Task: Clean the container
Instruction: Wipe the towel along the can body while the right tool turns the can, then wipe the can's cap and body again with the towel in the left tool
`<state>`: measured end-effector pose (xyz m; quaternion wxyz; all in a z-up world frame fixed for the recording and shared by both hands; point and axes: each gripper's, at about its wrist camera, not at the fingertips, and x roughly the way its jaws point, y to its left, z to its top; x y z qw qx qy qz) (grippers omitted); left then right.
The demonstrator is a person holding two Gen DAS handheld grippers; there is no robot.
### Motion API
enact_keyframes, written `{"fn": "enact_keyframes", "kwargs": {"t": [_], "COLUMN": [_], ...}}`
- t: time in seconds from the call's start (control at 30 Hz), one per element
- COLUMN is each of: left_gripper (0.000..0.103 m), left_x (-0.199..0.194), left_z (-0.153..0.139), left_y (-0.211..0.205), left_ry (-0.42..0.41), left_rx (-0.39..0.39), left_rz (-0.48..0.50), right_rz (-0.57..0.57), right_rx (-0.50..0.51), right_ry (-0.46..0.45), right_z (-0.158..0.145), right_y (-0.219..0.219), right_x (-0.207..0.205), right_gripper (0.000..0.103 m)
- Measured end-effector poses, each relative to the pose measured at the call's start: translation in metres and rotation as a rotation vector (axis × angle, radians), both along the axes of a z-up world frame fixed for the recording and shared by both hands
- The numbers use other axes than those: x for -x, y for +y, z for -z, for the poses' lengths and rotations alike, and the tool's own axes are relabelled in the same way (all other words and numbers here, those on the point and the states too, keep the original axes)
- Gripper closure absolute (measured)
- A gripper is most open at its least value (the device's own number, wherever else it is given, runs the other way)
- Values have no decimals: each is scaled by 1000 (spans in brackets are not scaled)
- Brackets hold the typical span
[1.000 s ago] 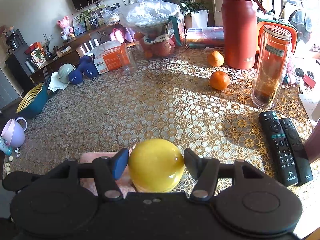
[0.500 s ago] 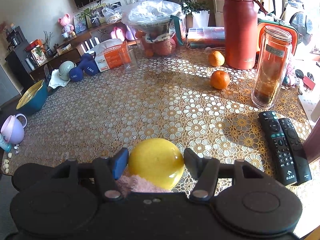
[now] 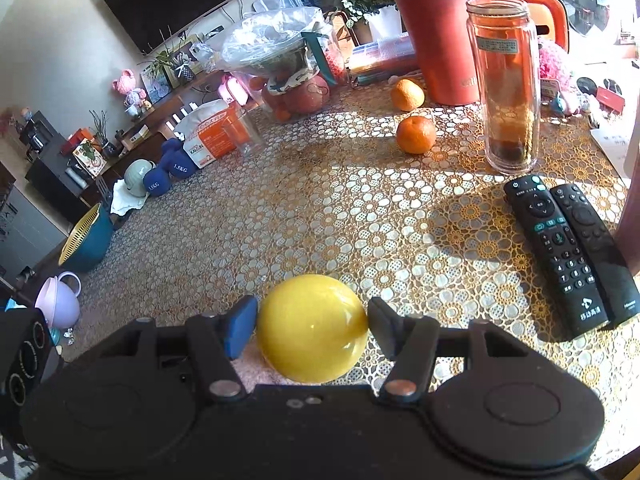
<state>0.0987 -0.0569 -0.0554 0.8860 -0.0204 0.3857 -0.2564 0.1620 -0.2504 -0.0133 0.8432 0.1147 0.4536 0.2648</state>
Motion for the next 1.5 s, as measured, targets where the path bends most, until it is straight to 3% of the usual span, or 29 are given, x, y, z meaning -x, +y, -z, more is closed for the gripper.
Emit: {"fn": "enact_keyframes", "kwargs": {"t": [0.27,0.43,0.63,0.77,0.93,1.07,1.17,1.5], "left_gripper": [87,86,86,86,86,87,86,86], "left_x": [9,18,12,3,-3,-10,-19,-37], "left_z": [-10,-43,-87,-95,-77,-55,-46,-1], "left_y": [28,58,57,47,38,46,67,97], "left_ry": [5,-49,-145,-145,-81,-35,-4,90], "left_rx": [62,149,198,228,233,232,288,193], "left_rz": [-92,-150,-102,-38,25,-21,-72,-170], "right_rz": [14,-8,-75,-159,-303,-403,-436,-525], "right_rx": [-37,-30,34,114,236,311,342,371], "right_ry": [-5,-37,-116,-194,-311,-383,-409,-438], "right_z": [8,11,9,3,-9,-14,-14,-17], "right_y": [-6,-3,13,32,60,80,87,99], "right_x": [13,22,37,49,63,71,74,73], "right_gripper": [43,43,43,43,43,43,43,43]}}
